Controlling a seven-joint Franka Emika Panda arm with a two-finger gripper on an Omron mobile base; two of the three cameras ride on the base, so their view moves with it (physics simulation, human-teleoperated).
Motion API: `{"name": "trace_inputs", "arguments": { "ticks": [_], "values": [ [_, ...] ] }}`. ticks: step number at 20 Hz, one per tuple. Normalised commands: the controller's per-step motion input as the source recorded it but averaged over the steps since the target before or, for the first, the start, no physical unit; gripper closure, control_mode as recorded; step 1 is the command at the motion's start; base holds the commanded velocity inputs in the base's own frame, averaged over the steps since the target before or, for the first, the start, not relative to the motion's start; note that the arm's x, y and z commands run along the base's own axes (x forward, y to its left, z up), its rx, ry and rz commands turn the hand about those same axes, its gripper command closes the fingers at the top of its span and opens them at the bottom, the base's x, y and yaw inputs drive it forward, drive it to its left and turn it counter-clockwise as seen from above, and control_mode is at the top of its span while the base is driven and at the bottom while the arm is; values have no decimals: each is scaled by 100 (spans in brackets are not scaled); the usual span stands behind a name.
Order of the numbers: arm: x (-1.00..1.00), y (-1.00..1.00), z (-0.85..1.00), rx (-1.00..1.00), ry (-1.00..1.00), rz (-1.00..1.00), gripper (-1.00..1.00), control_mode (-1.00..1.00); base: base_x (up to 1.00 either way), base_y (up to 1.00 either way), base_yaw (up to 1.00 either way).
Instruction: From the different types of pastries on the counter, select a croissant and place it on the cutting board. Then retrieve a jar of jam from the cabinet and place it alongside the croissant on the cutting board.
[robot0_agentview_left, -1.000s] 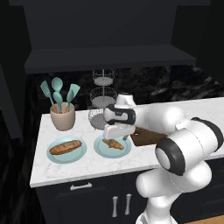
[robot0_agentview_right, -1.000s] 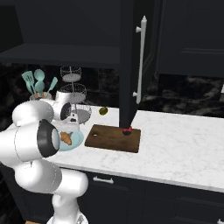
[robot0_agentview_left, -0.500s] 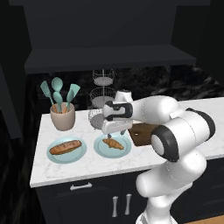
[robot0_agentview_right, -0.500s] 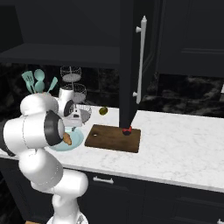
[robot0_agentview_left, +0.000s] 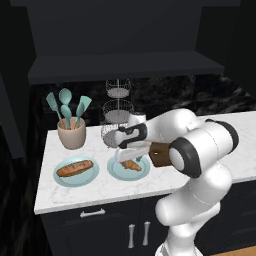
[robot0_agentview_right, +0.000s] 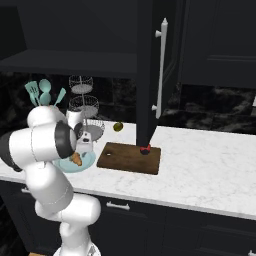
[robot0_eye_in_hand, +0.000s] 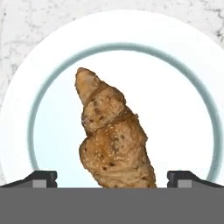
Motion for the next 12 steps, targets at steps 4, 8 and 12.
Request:
{"name": "trace_inputs", "arguments": {
  "ticks": [4,8,12],
  "values": [
    [0,14,-31,0,0,2,-100,-100,0,0,0],
    [0,28,-31,0,2,2,-100,-100,0,0,0],
    [1,20,-22,0,1,3,100,-100,0,0,0]
  ]
}}
